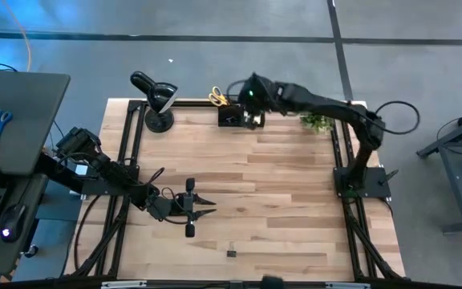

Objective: Pick and place office supplies into organizer
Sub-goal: Put the black pen into the black desk organizer

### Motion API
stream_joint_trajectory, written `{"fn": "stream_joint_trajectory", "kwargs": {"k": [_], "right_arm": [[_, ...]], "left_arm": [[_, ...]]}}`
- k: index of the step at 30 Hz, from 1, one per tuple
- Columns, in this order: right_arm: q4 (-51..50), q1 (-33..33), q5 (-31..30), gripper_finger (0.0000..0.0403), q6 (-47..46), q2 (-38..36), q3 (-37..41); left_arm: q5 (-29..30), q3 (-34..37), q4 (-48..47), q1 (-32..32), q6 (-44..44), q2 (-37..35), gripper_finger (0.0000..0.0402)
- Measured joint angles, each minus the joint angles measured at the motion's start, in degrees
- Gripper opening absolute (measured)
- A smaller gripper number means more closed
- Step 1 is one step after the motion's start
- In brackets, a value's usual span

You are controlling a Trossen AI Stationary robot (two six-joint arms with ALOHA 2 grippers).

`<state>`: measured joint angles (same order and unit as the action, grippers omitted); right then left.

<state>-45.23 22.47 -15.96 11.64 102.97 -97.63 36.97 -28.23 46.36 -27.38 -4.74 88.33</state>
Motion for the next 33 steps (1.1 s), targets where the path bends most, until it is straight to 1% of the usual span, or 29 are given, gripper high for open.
{"fn": "stream_joint_trajectory", "kwargs": {"k": [4,8,15,16,19,21,27,30,33], "right_arm": [[-7.0,3.69,0.21,0.0028,0.84,6.91,-9.11],[-13.51,6.42,2.32,0.0028,2.41,14.36,-19.41],[-27.91,8.77,4.13,0.0028,3.81,26.98,-36.85],[-28.81,8.95,4.39,0.0028,3.86,28.06,-37.54],[-27.26,9.49,4.35,0.0028,5.04,27.5,-33.89],[-27.84,9.72,4.48,0.0028,5.05,27.22,-33.07],[-27.4,10.09,6.28,0.0029,3.82,27.38,-33.91],[-27.07,10.05,9.01,0.0041,3.84,27.49,-34.64],[-26.38,9.76,10.18,0.0065,3.84,27.51,-34.64]], "left_arm": [[0.04,0.0,-0.5,0.0,-0.3,0.0,0.0074],[0.09,0.0,-1.98,0.0,-1.97,0.0,0.0074],[0.11,0.01,-2.02,0.0,-3.03,0.0,0.0074],[0.11,0.01,-2.02,0.0,-3.03,0.0,0.0074],[0.11,0.01,-2.06,0.0,-3.05,0.0,0.0074],[0.07,0.0,-2.06,0.0,-3.2,0.0,0.0074],[-0.07,0.0,-2.04,0.0,-2.91,0.0,0.0074],[0.0,0.02,-1.65,0.0,-1.4,0.0,0.0074],[0.04,0.02,-0.65,0.04,0.13,0.0,0.0074]]}}
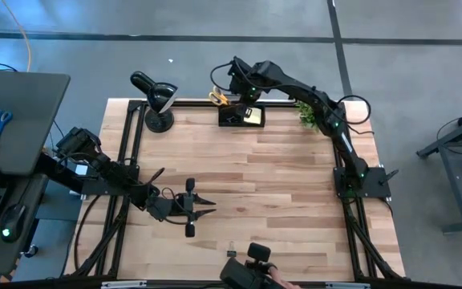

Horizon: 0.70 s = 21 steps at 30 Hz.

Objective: Pick and place office supplies into organizer
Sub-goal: Put the black pen into the black desk organizer, then adjust the orange pencil in the black desk organizer

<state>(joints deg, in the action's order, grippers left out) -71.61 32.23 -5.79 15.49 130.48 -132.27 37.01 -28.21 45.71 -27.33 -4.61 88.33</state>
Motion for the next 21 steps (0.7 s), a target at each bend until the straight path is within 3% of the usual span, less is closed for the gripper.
{"fn": "stream_joint_trajectory", "kwargs": {"k": [10,21], "right_arm": [[0.23,0.02,-0.31,0.0132,0.66,-0.11,-0.04],[0.46,-0.03,-3.2,0.0133,1.4,-4.79,-0.1]], "left_arm": [[0.09,-0.02,2.09,0.0,4.69,0.0,0.0074],[0.07,-0.02,2.25,0.0,5.15,0.0,0.0074]]}}
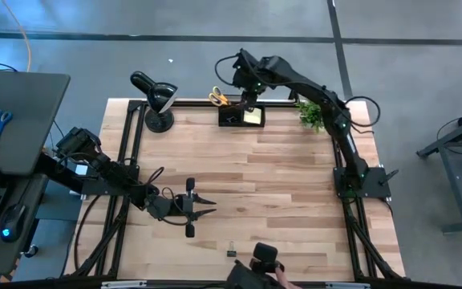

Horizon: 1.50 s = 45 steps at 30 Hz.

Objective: Pick and place office supplies into organizer
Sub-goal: Adjust the orange pencil in the black desk organizer

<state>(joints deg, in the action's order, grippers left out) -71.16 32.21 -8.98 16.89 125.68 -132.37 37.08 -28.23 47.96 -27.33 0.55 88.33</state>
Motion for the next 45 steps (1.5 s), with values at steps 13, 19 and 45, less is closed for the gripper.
{"fn": "stream_joint_trajectory", "kwargs": {"k": [13,19,45], "right_arm": [[-3.22,0.5,4.08,0.0133,-7.81,-1.7,9.18],[8.53,-0.31,4.38,0.0133,-3.31,-1.62,17.66],[24.83,-1.25,-0.61,0.0133,3.93,-1.63,17.34]], "left_arm": [[-0.64,0.0,-0.12,-0.06,-4.26,0.0,0.0074],[-0.66,0.0,-0.13,-0.07,-4.25,0.0,0.0074],[-0.43,0.02,-1.49,-0.04,-2.48,0.0,0.0074]]}}
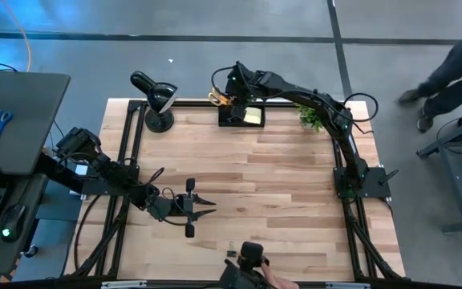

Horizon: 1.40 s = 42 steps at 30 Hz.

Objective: Pick and place office supplies into organizer
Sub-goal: Adjust the orange pencil in the black desk organizer, then put the black binder clip into the black desk organizer

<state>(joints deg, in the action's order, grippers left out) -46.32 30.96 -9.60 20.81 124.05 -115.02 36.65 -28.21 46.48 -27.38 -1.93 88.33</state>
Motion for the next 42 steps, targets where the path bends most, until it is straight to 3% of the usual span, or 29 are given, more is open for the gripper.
{"fn": "stream_joint_trajectory", "kwargs": {"k": [10,18,24,34,37,42], "right_arm": [[-5.58,-1.53,-2.41,0.0133,-3.85,-3.26,0.0],[-13.04,-2.54,3.32,0.0133,-12.41,-11.87,1.85],[-4.65,-8.81,4.98,0.0133,-17.11,-21.27,21.06],[29.37,-25.44,7.01,0.0133,-30.29,-40.96,56.93],[36.34,-31.47,6.03,0.0133,-32.85,-43.12,63.89],[47.16,-43.01,1.6,0.0133,-33.68,-42.57,71.43]], "left_arm": [[0.02,-0.02,-0.46,0.0,-0.04,0.0,0.0074],[-1.31,-0.02,-0.83,0.0,-1.57,0.0,0.0074],[-7.19,-0.02,-0.75,0.04,-3.89,0.0,0.0074],[-12.17,-0.13,-0.22,0.65,-2.96,0.0,0.0074],[-18.05,-2.75,-2.9,2.43,-3.36,0.0,0.0074],[-22.19,-9.26,-15.0,3.85,-2.38,2.65,0.0074]]}}
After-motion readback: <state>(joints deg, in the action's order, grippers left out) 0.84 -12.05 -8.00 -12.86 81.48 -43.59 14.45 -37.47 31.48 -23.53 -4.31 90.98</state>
